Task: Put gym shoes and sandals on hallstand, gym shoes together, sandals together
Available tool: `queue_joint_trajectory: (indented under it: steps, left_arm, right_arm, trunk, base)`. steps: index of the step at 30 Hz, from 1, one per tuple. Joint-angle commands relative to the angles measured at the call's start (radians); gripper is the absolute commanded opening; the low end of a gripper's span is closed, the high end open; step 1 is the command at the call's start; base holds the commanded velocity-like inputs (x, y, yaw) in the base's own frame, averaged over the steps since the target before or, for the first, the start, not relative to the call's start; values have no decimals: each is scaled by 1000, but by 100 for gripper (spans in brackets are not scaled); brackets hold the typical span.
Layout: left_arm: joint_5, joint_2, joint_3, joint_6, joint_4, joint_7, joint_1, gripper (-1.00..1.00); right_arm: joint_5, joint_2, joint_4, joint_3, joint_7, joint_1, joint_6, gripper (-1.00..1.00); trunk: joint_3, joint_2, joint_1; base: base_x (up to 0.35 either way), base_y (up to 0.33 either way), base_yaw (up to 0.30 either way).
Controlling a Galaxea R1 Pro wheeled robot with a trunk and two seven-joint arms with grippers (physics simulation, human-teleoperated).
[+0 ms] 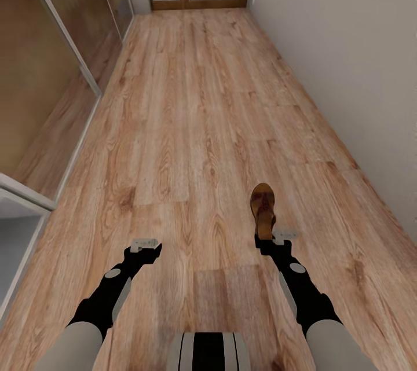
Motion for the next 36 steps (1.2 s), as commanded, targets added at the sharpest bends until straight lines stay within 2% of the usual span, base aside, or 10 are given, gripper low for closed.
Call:
queue_joint_trajectory:
  steps: [1, 4, 7, 11, 36]
  left_arm:
    - [-10, -2, 8, 3, -1, -9, 0, 100]
    - [-8, -2, 8, 4, 0, -10, 0, 100]
    - [-6, -3, 6, 51, 0, -11, 0, 100]
    - [-6, -4, 7, 68, 0, -13, 0, 100]
    - [-4, -6, 6, 76, 3, -14, 0, 100]
  right_arm:
    - [8, 2, -1, -7, 6, 0, -2, -100]
    - [8, 2, -1, -7, 6, 0, -2, -100]
    - [9, 3, -1, -6, 5, 0, -2, -100]
    - [8, 3, -3, -6, 6, 0, -2, -100]
    - [8, 1, -22, -10, 6, 0, -2, -100]
  trunk:
    - [4, 0, -1]
    - [18, 1, -2]
    - [34, 1, -3]
    - [56, 2, -5]
    - [194, 8, -16]
  base:
    - [0, 0, 0]
    - [0, 0, 0]
    - [0, 0, 0]
    - [0, 0, 0]
    - [0, 0, 0]
